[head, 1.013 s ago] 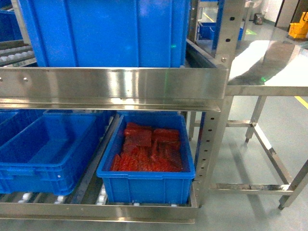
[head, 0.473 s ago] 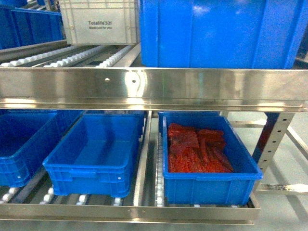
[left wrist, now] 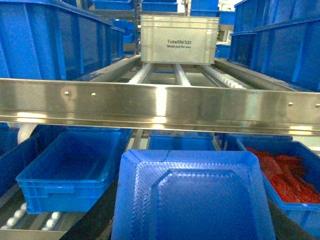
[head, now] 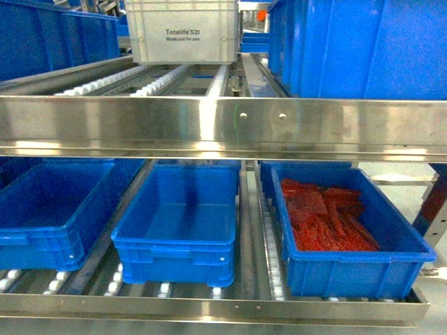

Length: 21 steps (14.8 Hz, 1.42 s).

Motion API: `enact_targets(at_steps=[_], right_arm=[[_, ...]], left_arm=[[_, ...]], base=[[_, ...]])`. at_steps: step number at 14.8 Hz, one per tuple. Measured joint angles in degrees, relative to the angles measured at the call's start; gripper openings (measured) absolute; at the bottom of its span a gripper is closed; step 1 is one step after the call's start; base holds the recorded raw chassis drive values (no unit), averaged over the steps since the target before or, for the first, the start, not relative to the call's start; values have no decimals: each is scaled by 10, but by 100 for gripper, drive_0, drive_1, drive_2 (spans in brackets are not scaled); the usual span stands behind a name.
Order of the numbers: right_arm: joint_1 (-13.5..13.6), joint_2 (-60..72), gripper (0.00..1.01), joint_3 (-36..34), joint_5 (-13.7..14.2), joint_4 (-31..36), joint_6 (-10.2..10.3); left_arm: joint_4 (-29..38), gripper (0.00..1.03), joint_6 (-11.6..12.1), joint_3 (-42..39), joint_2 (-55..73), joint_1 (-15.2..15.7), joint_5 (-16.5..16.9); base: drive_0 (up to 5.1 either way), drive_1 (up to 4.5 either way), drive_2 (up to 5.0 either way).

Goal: Sort blue parts and orange caps into right shelf containers

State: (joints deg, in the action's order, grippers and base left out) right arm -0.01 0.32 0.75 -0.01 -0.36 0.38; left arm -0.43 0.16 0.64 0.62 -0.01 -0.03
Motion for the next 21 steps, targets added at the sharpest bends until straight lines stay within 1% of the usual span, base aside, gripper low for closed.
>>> enact_targets(at_steps=[21], right_arm=[[0,0,43,0,0,0,0]], left_arm=[[0,41,0,0,0,0,0]], base=[[-494,252,252]])
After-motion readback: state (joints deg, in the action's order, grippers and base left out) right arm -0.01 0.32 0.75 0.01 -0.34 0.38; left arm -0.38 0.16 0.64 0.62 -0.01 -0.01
